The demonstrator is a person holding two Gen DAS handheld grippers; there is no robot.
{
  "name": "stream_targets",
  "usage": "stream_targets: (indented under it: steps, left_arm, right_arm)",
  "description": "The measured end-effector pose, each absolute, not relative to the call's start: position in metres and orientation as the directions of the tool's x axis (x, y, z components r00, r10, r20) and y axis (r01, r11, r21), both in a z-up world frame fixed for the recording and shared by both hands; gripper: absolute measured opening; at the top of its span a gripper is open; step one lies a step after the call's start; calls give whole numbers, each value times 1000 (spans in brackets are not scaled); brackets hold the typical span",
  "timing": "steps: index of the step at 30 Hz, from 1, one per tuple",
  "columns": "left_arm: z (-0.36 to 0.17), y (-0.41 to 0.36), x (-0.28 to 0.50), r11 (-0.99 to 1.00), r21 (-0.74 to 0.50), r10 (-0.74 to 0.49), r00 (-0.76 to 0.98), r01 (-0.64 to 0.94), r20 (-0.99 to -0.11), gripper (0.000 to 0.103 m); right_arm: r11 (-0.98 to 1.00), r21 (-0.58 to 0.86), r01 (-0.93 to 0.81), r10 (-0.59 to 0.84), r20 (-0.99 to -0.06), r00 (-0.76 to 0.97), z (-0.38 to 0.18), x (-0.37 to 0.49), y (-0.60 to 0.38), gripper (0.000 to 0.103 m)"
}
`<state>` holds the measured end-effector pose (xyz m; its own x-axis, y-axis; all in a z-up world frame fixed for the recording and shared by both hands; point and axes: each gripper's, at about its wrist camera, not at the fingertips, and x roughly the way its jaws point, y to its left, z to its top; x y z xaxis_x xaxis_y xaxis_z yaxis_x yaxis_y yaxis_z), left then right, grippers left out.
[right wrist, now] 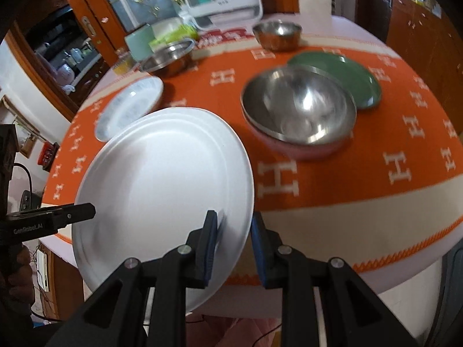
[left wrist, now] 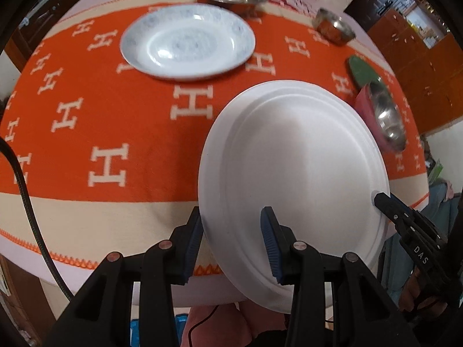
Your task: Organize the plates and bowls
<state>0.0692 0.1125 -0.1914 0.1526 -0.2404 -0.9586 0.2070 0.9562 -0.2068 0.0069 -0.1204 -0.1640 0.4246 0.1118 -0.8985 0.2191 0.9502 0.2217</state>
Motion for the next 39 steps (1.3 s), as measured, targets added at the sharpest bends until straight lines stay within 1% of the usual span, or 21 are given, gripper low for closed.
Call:
stream_targets:
  steps: [3,10,14,17,18,22,23,24,25,26,27,30,32,33,39]
  left_arm:
    - [-205,104,69,955,-195,-229,138,222,-963,39]
    - [-216,79,67,953,-168,-206,134,251,-969,39]
    - [-217,67,62,966,-110,-147,146,234,-978,39]
    - [-216,63,60,973,-89,-123,153,214,-981,39]
    - [-216,63,60,975,-84,-117,155,206,-981,41]
    - [-218,60,60,981,-70,-96,142,181,-985,42]
    - [-219,59,61,983,-70,-95,137,172,-986,46]
    - [-218,59,61,984,-71,-94,136,163,-986,54]
    - [-218,59,60,986,-68,-90,137,154,-987,58]
    - [-217,57,60,987,-59,-80,141,149,-987,65]
    - [-215,58,59,988,-50,-71,145,146,-987,68]
    - [-208,58,57,990,-37,-58,158,135,-986,69]
    - [-202,61,53,992,-40,-60,163,121,-985,73]
    - [-197,63,50,993,-45,-64,170,113,-983,75]
    - [-166,84,31,996,-51,-67,221,76,-973,76]
  right_arm:
    - [945,220,243,104,-905,413,-177,4,-125,25]
    - [936,219,278,93,-910,403,-192,0,-141,25]
    - [938,228,262,109,-910,400,-195,1,-146,25]
    - [947,211,243,106,-917,384,-196,4,-147,25]
    - [949,209,237,108,-919,379,-196,6,-146,25]
    - [953,212,216,126,-926,355,-196,9,-147,26]
    - [955,215,206,134,-928,347,-196,10,-148,27]
    - [956,216,197,140,-930,341,-195,11,-148,27]
    - [958,215,188,143,-931,336,-195,11,-149,29]
    - [960,214,182,145,-932,332,-195,12,-149,31]
    - [961,213,176,147,-934,326,-194,13,-150,32]
    - [962,220,164,164,-941,297,-195,15,-152,38]
    - [962,216,167,167,-949,268,-197,15,-155,51]
    - [961,221,164,175,-950,257,-197,15,-155,52]
    - [966,238,104,210,-951,226,-188,14,-159,53]
